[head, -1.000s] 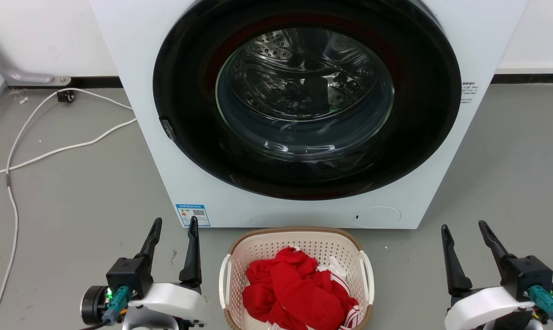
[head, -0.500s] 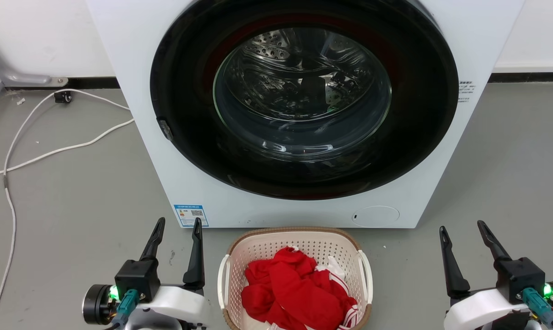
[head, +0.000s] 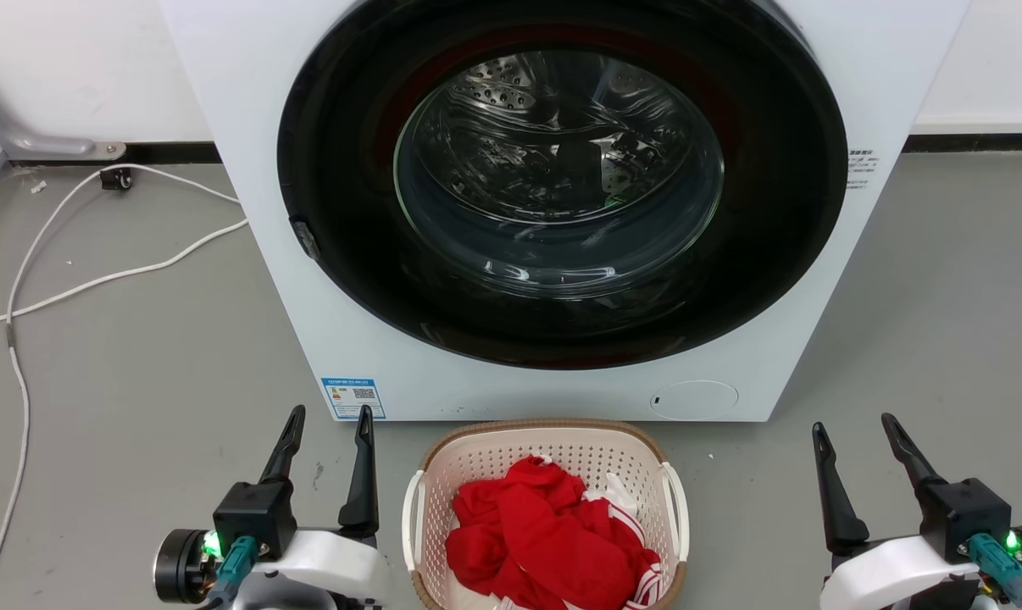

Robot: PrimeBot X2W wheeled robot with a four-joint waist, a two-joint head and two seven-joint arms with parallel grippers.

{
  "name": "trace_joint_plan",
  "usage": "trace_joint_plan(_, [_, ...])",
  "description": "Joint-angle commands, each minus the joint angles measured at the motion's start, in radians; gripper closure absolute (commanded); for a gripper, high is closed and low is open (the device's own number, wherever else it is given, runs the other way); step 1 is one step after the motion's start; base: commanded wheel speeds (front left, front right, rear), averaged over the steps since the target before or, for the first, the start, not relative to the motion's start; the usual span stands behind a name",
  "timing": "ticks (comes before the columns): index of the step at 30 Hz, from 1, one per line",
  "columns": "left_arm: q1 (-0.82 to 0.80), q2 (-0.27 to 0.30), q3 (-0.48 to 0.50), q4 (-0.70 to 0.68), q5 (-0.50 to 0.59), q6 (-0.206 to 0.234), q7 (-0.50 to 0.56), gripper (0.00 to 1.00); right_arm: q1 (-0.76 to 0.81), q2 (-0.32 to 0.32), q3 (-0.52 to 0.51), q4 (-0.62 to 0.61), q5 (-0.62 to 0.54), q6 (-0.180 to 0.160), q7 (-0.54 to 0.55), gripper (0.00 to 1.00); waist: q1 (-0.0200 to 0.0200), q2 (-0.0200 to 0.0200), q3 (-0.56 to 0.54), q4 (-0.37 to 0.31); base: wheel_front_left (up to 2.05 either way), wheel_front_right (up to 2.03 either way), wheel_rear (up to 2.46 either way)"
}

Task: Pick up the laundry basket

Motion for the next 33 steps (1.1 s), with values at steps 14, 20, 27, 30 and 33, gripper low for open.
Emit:
trace_joint_plan(14, [-0.035, -0.002, 0.019, 0.008, -0.003, 0.006, -0.003, 0.0, -0.041, 0.004, 0.01, 0.018, 0.021, -0.001, 0.01, 0.0, 0.0, 0.0, 0.06, -0.014, 0.0, 0.0, 0.0])
trace_joint_plan(20, [-0.119, -0.001, 0.038, 0.08, -0.024, -0.009, -0.003, 0.0, -0.129, 0.004, 0.014, 0.08, 0.054, -0.001, 0.08, 0.0, 0.0, 0.0, 0.145, -0.026, 0.0, 0.0, 0.0])
trace_joint_plan(27, [-0.292, 0.017, 0.053, 0.244, -0.08, -0.05, 0.072, 0.0, -0.269, 0.003, 0.03, 0.2, 0.067, -0.001, 0.209, 0.0, 0.0, 0.0, 0.275, -0.032, 0.0, 0.0, 0.0])
trace_joint_plan(30, [-0.365, 0.033, 0.06, 0.319, -0.103, -0.066, 0.123, 0.0, -0.335, 0.004, 0.05, 0.255, 0.079, -0.001, 0.255, 0.0, 0.0, 0.0, 0.332, -0.037, 0.0, 0.0, 0.0])
trace_joint_plan(33, [-0.428, 0.048, 0.063, 0.401, -0.129, -0.082, 0.175, 0.0, -0.397, 0.003, 0.067, 0.319, 0.092, -0.001, 0.287, 0.0, 0.0, 0.0, 0.381, -0.043, 0.0, 0.0, 0.0])
